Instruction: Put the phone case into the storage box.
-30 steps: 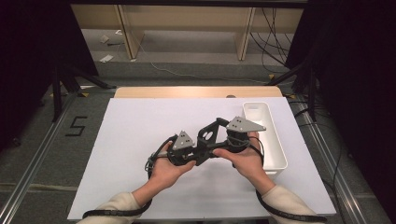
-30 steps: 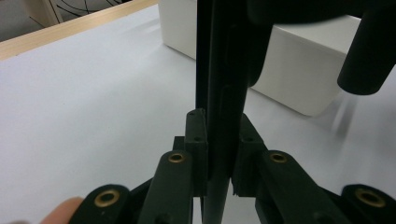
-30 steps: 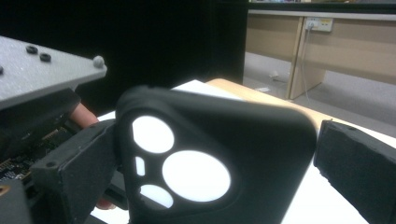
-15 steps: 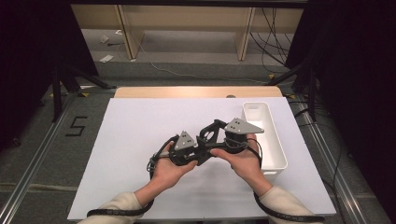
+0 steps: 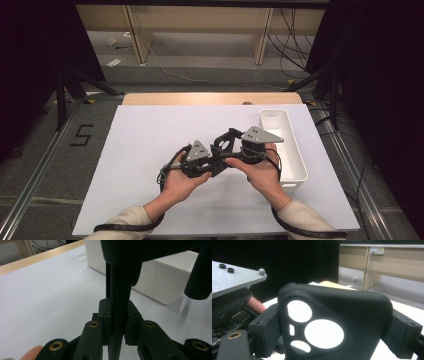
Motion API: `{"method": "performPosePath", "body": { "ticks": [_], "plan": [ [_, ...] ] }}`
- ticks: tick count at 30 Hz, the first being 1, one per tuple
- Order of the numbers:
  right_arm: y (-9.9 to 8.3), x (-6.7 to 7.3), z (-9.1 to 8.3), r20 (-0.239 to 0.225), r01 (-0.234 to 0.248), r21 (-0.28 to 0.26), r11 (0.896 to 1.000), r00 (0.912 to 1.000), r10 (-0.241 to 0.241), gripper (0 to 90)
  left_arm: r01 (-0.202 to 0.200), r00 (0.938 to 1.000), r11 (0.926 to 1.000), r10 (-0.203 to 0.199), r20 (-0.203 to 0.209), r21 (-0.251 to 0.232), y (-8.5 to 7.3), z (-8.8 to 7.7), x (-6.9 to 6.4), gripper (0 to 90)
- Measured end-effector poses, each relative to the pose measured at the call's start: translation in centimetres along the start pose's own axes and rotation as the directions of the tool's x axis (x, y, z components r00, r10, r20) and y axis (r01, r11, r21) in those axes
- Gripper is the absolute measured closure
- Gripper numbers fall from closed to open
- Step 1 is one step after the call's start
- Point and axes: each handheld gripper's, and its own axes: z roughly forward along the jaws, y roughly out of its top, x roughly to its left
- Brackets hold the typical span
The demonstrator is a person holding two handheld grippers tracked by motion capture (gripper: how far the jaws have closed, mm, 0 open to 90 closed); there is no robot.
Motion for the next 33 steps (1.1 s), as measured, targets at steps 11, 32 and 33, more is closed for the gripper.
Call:
{"method": "performPosePath", "body": {
  "ticks": [11, 32, 33],
  "plan": [
    [0.4, -0.3, -0.4, -0.001, -0.013, -0.012, 1.0, 0.9999, 0.013, 15.5, -0.102, 0.993, 0.9945, 0.104, 0.056, -0.022, 0.4, -0.8, -0.5, 34.2],
    [0.8, -1.3, -1.4, 0.036, -0.022, -0.04, 0.999, 0.9991, 0.023, 15.5, -0.182, 0.9827, 0.9833, 0.182, 0.035, 0.004, -0.8, -3.5, 1.1, 0.0],
    [0.8, -1.4, -1.4, 0.037, -0.021, -0.041, 0.999, 0.999, 0.023, 15.5, -0.18, 0.983, 0.9836, 0.18, 0.037, 0.003, -0.9, -3.6, 1.2, 0.0]
  ]
}}
